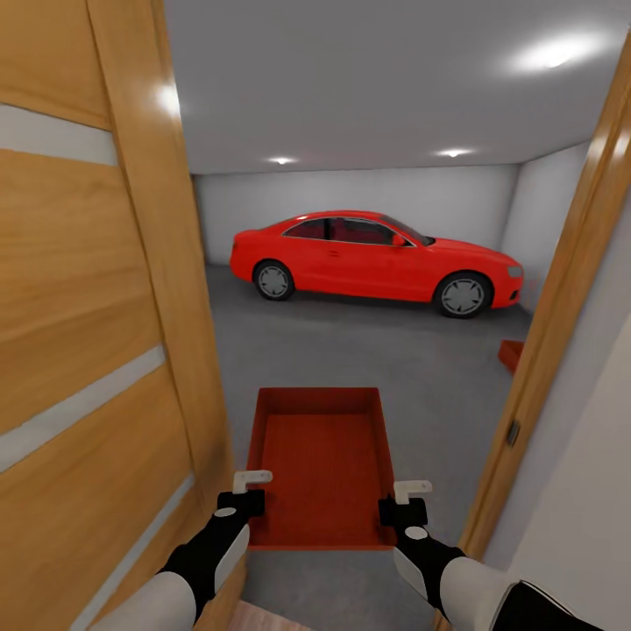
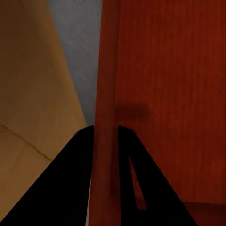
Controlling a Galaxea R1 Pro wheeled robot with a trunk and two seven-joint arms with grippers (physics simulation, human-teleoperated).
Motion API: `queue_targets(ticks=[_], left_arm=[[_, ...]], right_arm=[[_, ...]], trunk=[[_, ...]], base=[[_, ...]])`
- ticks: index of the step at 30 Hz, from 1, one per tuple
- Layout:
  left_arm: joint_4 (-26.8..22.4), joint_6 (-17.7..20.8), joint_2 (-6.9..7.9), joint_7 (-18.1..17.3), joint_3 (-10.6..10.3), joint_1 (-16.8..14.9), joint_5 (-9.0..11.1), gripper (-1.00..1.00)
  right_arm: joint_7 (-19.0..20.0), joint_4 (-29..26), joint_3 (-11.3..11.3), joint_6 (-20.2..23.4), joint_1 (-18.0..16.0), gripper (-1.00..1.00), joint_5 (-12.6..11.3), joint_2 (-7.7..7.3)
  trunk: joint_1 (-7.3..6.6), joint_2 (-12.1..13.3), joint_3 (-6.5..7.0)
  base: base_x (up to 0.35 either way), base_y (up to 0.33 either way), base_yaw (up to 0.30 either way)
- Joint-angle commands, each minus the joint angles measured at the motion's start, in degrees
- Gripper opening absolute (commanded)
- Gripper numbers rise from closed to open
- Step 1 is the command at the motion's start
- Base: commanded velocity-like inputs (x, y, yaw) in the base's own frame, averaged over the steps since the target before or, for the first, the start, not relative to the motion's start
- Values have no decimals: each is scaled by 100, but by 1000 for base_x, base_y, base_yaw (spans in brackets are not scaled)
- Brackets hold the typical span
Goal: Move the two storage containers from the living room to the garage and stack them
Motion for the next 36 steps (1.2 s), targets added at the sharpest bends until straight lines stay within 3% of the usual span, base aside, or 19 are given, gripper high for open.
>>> queue_targets(ticks=[1, 18, 36], left_arm=[[-4, 43, 60, 75, 41, -1, 55, -100], [-11, 43, 60, 77, 38, -1, 50, -100], [-11, 36, 52, 77, 33, -1, 46, -100]], right_arm=[[-7, -8, -393, -45, -10, -100, -4, -29], [-7, -8, -393, -45, -10, -100, -4, -27], [-16, -8, -393, -37, -10, -100, -4, -35]], trunk=[[5, -11, -11], [5, -11, -11], [5, -11, -11]], base=[[246, 230, -287], [227, 196, -286], [13, 6, -29]])
